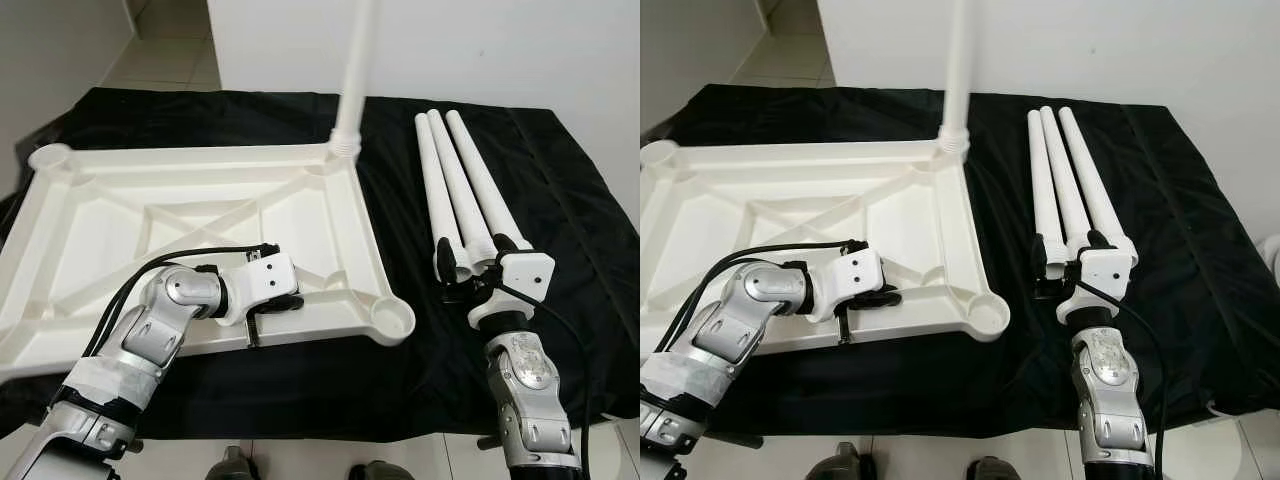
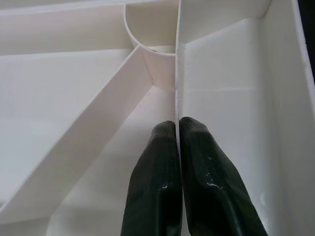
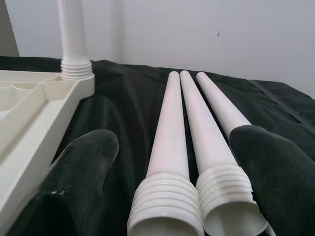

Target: Building children table

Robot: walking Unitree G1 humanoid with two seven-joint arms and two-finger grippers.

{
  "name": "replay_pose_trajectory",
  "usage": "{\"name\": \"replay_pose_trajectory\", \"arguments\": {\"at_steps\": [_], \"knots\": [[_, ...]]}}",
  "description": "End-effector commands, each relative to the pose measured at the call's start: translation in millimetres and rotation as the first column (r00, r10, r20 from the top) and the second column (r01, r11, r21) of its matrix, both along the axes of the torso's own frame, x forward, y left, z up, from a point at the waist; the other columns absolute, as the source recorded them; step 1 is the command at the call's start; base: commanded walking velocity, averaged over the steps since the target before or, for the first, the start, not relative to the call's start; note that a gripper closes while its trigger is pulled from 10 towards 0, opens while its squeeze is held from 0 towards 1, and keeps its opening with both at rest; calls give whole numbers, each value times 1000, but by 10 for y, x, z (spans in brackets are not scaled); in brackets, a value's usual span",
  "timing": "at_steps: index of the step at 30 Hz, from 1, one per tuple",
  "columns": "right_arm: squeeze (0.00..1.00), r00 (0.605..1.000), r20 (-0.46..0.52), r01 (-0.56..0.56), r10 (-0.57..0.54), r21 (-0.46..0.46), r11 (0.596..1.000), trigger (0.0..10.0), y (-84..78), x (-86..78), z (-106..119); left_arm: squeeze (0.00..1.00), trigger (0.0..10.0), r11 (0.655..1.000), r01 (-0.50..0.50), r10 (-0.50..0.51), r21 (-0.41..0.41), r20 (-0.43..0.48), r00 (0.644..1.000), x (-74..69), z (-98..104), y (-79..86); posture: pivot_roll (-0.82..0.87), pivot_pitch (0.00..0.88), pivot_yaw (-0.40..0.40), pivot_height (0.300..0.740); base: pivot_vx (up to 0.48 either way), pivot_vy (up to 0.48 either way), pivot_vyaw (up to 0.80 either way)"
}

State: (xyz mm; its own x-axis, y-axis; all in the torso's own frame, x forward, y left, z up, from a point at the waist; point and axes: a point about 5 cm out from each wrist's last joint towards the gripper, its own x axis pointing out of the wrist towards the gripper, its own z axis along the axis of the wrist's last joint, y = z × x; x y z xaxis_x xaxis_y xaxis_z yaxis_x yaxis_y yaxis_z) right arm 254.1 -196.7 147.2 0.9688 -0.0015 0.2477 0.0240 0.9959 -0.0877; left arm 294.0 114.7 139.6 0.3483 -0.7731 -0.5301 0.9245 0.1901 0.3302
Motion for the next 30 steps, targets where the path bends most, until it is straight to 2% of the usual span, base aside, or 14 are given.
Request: {"name": "replay_pose_trajectory", "arguments": {"at_steps": [1, 2, 5, 7, 9, 10, 12, 16, 17, 18, 19, 20, 22, 30], "knots": [[0, 1000, -14, -1, 1, 3, 1000, 10000, 1, -3, -17, 0, 0, 975, -210, 206, -72, -50, 977, 58, -97, 96, 38, 87, -16, 740, 0, 0, 0], [0, 1000, -13, -2, 3, 2, 1000, 10000, 2, -1, -16, 0, 0, 973, -215, 208, -84, -91, 974, 64, -89, 101, 37, 87, -13, 740, 0, 0, 0], [0, 1000, -13, -3, 3, 2, 1000, 10000, 2, 0, -15, 0, 0, 972, -218, 208, -88, -108, 972, 70, -84, 106, 37, 87, -13, 740, 0, 0, 0], [0, 1000, -12, -2, 2, 2, 1000, 10000, 1, -4, -14, 0, 0, 972, -223, 217, -76, -79, 973, 92, -77, 117, 36, 89, -13, 740, 0, 0, 0], [0, 1000, -12, 1, -1, 2, 1000, 10000, -3, -13, -17, 0, 0, 977, -213, 214, -20, 49, 976, 116, -76, 133, 35, 88, -11, 740, 0, 0, 0], [0, 1000, -12, 1, -1, 2, 1000, 10000, -3, -13, -17, 0, 0, 977, -213, 214, -20, 49, 976, 116, -76, 133, 35, 88, -11, 740, 0, 0, 0], [0, 1000, -13, 2, -2, 4, 1000, 10000, -4, -15, -19, 0, 0, 982, -190, 188, 7, 120, 975, 109, -71, 120, 35, 87, -11, 740, 0, 0, 0], [0, 1000, -13, 2, -2, 4, 1000, 10000, -5, -12, -19, 0, 0, 982, -186, 181, 16, 152, 972, 112, -53, 111, 37, 88, -12, 740, 0, 0, 0], [0, 1000, -13, 2, -2, 4, 1000, 10000, -5, -12, -19, 0, 0, 982, -186, 181, 16, 152, 972, 112, -53, 111, 37, 88, -12, 740, 0, 0, 0], [0, 1000, -12, 0, 0, 4, 1000, 10000, 0, -4, -17, 0, 0, 981, -196, 196, -16, 98, 976, 118, -44, 108, 37, 86, -13, 740, 0, 0, 0], [0, 1000, -12, 0, 0, 4, 1000, 10000, 0, -4, -17, 0, 0, 981, -196, 196, -16, 98, 976, 118, -44, 108, 37, 86, -13, 740, 0, 0, 0], [0, 1000, -11, -3, 3, 4, 1000, 10000, 2, 2, -14, 0, 0, 978, -206, 208, -41, 41, 977, 126, -35, 109, 38, 85, -14, 740, 0, 0, 0], [0, 1000, -11, -4, 4, 2, 1000, 10000, 4, 6, -12, 0, 0, 975, -213, 213, -66, -8, 977, 131, -23, 110, 36, 85, -14, 740, 0, 0, 0], [0, 1000, -12, -2, 2, 4, 1000, 10000, -8, -2, -11, 0, 0, 979, -196, 197, -47, 10, 980, 118, -30, 101, 33, 85, -11, 740, 0, 0, 0]]}}
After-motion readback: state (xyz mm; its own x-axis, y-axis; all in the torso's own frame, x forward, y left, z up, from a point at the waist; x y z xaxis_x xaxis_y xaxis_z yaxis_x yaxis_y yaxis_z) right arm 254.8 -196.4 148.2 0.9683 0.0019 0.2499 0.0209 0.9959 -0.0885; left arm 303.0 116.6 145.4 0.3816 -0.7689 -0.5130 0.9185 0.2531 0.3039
